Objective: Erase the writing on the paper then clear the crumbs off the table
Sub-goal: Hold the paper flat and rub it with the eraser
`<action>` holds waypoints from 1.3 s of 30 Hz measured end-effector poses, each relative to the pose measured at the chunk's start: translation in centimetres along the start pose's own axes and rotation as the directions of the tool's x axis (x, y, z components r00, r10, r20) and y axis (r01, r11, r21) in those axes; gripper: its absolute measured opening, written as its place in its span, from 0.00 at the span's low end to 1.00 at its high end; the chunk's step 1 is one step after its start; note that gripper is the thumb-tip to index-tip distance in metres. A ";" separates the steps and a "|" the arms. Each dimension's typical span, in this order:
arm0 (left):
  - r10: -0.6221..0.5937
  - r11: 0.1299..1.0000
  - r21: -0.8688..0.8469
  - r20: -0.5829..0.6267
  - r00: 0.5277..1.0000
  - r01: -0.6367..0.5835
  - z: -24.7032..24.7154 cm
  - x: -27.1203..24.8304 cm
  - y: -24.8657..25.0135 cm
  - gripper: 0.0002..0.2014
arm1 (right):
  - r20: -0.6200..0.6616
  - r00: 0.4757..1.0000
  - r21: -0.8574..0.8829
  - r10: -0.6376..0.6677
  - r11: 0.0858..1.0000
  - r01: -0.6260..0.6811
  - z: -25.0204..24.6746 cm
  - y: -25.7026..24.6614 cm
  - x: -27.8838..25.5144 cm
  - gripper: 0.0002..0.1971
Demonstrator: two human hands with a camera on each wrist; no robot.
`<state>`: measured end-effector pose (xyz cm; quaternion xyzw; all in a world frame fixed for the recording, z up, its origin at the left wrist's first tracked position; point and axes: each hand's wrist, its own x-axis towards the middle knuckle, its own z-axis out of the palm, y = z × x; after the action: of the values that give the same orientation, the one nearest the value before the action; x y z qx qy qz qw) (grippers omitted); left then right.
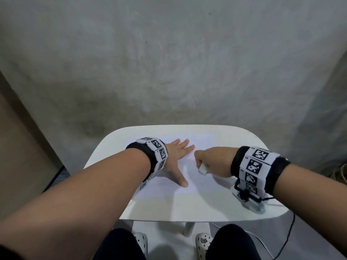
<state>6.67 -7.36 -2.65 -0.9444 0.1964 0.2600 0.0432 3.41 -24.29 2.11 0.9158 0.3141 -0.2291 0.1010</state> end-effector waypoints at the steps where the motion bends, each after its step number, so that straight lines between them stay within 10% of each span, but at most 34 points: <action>1: -0.006 1.000 0.000 -0.001 1.000 0.006 0.0 0.0 0.0 0.66 | 0.006 1.000 -0.035 0.004 0.999 -0.004 0.2 -0.5 -0.1 0.17; 20: -0.016 1.000 -0.003 -0.002 1.000 0.016 0.2 0.0 0.0 0.67 | 0.006 0.991 -0.031 -0.133 0.991 0.133 2.5 -0.9 -0.9 0.17; 39: 0.063 0.998 0.000 -0.020 0.998 -0.063 -0.9 -1.0 0.2 0.65 | -0.161 0.974 0.129 0.159 0.982 -0.139 -1.7 2.1 2.9 0.04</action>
<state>6.21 -7.34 -1.34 -0.9403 0.2264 0.2519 0.0327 7.35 -23.90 2.26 0.9573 0.2382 -0.1596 0.0369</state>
